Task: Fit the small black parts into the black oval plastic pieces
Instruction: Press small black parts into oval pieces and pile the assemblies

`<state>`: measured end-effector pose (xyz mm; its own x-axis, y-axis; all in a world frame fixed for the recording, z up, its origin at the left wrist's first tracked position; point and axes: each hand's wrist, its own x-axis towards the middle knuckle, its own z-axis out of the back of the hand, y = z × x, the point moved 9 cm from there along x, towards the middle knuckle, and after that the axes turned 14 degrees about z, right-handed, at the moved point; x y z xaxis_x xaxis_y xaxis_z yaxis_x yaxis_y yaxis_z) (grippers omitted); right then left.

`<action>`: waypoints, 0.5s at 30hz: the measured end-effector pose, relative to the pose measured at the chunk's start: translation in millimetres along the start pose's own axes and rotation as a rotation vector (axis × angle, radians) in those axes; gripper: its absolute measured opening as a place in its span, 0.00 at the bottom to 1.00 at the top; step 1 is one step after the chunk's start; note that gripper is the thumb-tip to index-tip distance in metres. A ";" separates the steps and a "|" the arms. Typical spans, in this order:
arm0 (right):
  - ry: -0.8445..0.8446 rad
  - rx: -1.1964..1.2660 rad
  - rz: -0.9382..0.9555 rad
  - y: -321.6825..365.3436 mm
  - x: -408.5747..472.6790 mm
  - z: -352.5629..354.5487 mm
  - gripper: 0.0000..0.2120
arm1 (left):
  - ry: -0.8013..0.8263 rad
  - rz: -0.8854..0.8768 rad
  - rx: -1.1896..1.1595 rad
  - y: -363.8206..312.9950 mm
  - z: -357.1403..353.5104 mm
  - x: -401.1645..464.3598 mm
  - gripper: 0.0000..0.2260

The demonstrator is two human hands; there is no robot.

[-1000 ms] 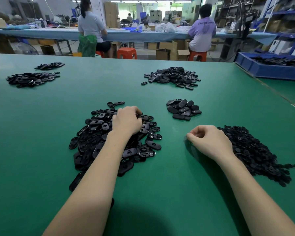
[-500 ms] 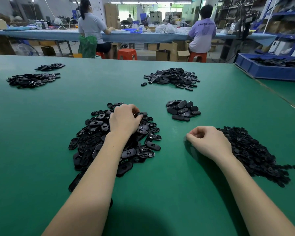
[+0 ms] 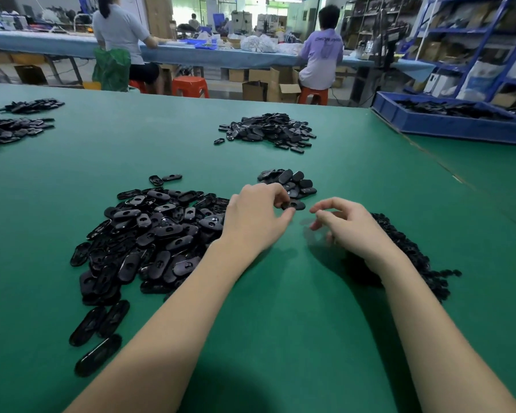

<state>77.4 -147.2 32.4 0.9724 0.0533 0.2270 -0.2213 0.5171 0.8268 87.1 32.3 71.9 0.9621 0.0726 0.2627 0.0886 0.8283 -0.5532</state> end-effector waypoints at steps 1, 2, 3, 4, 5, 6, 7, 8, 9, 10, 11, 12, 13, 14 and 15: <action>-0.012 -0.035 0.000 -0.8 0.3 7.6 0.07 | 0.004 -0.007 -0.012 -2.5 -3.9 -3.7 0.08; -0.019 -0.082 -0.003 -2.0 0.4 15.4 0.08 | 0.003 -0.017 -0.015 -5.0 -7.9 -8.1 0.08; -0.023 -0.144 -0.006 -3.6 0.8 23.5 0.09 | -0.006 -0.032 -0.009 -7.6 -11.5 -12.9 0.08; -0.021 -0.222 -0.012 -5.4 0.9 31.7 0.10 | -0.023 -0.049 0.001 -9.9 -14.6 -17.9 0.08; -0.018 -0.305 -0.024 -7.7 0.4 39.4 0.11 | -0.043 -0.064 0.007 -11.3 -17.3 -22.9 0.09; -0.018 -0.373 -0.042 -10.0 -0.2 47.0 0.12 | -0.061 -0.076 0.009 -12.1 -19.8 -27.7 0.09; -0.024 -0.423 -0.059 -12.2 -1.0 53.6 0.12 | -0.074 -0.087 0.007 -12.6 -22.3 -32.1 0.09; -0.029 -0.465 -0.075 -14.3 -1.8 58.6 0.12 | -0.083 -0.097 0.001 -12.3 -24.6 -35.7 0.09; -0.032 -0.503 -0.088 -16.1 -3.0 62.3 0.11 | -0.086 -0.105 -0.009 -12.1 -26.9 -39.0 0.08; -0.033 -0.536 -0.097 -17.7 -3.8 63.7 0.10 | -0.087 -0.110 -0.020 -11.4 -28.7 -41.3 0.08; -0.032 -0.562 -0.104 -19.0 -4.4 63.8 0.09 | -0.086 -0.116 -0.028 -10.9 -30.1 -43.0 0.08; -0.028 -0.582 -0.108 -20.2 -5.1 63.0 0.08 | -0.085 -0.121 -0.032 -10.9 -31.3 -44.1 0.08; -0.022 -0.596 -0.113 -21.6 -5.6 61.3 0.07 | -0.085 -0.124 -0.036 -10.5 -31.8 -44.4 0.08; -0.015 -0.602 -0.120 -23.2 -5.9 59.4 0.07 | -0.086 -0.124 -0.044 -9.9 -31.9 -44.3 0.08; -0.009 -0.605 -0.128 -24.5 -6.4 57.5 0.07 | -0.085 -0.122 -0.053 -9.2 -32.0 -44.1 0.08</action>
<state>72.4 -209.2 40.3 0.9873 -0.0472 0.1514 -0.0192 0.9120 0.4098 52.1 3.7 40.2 0.9184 0.0215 0.3951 0.2192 0.8036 -0.5534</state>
